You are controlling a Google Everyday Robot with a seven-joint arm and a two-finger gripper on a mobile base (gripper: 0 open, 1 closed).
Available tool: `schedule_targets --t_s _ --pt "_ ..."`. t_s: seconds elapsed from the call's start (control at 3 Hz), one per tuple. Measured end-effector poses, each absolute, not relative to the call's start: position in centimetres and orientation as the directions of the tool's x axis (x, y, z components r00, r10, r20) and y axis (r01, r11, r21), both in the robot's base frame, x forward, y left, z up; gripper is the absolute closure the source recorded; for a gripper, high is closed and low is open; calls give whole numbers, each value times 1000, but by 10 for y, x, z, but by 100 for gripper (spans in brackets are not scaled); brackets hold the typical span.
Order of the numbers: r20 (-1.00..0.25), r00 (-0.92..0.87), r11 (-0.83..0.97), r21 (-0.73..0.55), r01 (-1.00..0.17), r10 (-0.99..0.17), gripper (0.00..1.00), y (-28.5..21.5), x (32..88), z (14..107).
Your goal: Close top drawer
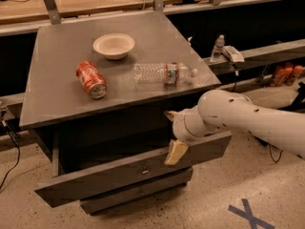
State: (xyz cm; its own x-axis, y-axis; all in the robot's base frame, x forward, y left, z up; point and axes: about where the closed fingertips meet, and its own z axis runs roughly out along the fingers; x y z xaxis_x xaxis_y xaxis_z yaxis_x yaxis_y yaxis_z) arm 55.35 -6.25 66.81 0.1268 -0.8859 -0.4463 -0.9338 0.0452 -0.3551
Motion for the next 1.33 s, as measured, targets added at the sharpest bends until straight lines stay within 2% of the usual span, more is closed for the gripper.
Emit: schedule_targets --t_s 0.33,1.0,1.33 --pt "-453 125 48 -350 -936 -883 15 -59 567 666" --pt "-453 125 48 -350 -936 -883 16 -59 568 669" --pt "-463 132 41 -346 -937 -877 33 -50 589 669"
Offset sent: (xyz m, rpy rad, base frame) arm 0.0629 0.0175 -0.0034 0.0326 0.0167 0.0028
